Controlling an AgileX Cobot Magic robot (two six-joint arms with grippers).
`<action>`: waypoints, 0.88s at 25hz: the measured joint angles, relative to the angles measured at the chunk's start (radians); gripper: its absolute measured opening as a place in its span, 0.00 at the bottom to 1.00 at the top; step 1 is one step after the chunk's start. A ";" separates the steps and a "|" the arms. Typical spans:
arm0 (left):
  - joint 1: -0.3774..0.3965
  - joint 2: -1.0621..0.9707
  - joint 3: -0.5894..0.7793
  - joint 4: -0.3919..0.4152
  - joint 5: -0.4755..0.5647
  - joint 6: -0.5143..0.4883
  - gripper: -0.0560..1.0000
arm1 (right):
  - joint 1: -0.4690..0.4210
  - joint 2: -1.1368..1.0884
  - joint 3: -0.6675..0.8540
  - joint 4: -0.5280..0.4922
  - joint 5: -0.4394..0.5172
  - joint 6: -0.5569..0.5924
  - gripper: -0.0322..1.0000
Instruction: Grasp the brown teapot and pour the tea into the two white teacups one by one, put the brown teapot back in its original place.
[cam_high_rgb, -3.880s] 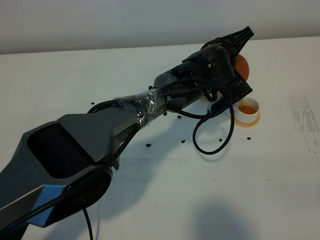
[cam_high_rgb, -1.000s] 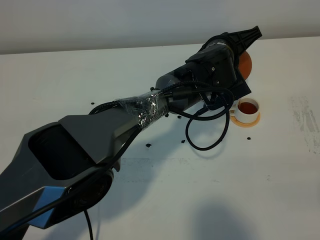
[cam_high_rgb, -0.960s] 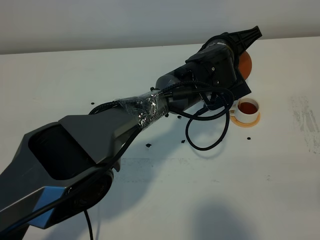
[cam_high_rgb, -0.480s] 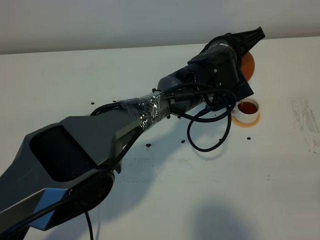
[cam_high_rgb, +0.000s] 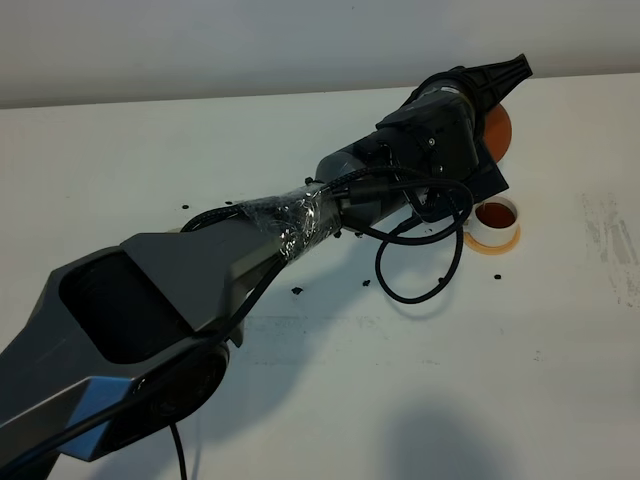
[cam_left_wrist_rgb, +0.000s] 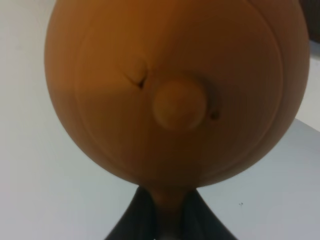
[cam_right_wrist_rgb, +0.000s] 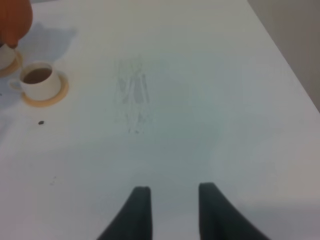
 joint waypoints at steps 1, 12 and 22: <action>0.000 0.000 0.000 0.000 0.000 -0.001 0.14 | 0.000 0.000 0.000 0.000 0.000 0.000 0.25; 0.000 0.000 0.000 -0.093 0.061 -0.057 0.14 | 0.000 0.000 0.000 0.000 0.000 0.000 0.25; 0.010 -0.006 0.000 -0.209 0.126 -0.084 0.14 | 0.000 0.000 0.000 0.000 0.000 0.000 0.25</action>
